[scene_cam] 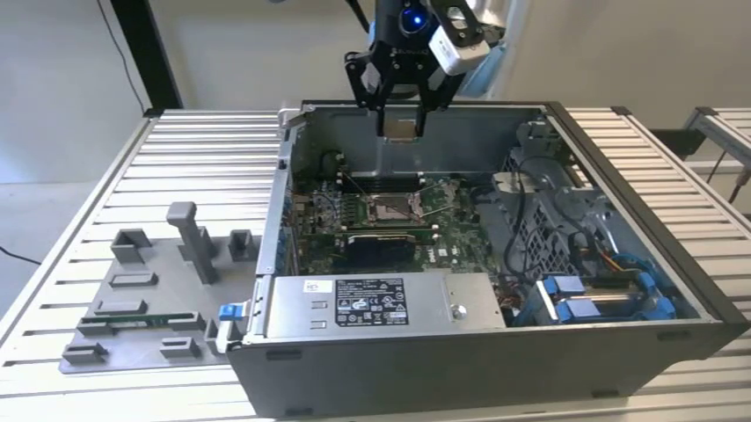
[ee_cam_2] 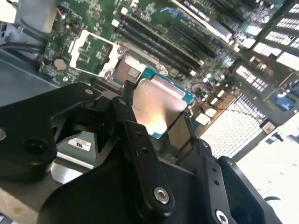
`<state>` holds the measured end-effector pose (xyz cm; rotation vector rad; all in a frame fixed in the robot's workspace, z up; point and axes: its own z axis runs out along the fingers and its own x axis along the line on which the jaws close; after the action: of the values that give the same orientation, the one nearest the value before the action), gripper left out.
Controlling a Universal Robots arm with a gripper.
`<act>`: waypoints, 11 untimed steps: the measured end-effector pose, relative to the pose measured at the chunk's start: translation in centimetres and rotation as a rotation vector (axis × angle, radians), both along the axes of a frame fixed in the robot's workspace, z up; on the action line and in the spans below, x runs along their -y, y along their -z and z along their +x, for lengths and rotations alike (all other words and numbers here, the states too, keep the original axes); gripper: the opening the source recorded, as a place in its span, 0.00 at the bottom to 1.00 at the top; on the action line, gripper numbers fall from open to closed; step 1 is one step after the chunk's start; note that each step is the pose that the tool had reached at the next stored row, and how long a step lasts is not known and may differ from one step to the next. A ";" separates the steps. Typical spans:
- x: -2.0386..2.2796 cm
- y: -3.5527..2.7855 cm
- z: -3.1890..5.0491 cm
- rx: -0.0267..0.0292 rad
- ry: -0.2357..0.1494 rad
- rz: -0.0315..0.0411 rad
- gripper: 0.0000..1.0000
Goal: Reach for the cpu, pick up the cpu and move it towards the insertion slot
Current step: 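Pick up the cpu and move it towards the insertion slot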
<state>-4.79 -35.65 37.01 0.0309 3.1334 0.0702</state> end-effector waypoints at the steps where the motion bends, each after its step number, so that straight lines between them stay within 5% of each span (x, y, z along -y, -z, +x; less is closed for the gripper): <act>1: -0.33 0.04 0.04 0.0003 0.000 0.0001 0.00; 5: -1.42 0.13 0.33 0.0010 0.000 0.0000 0.00; 11: -2.25 0.24 0.51 0.0024 0.009 0.0000 0.00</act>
<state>-4.28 -33.40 36.77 0.0442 3.1306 0.0702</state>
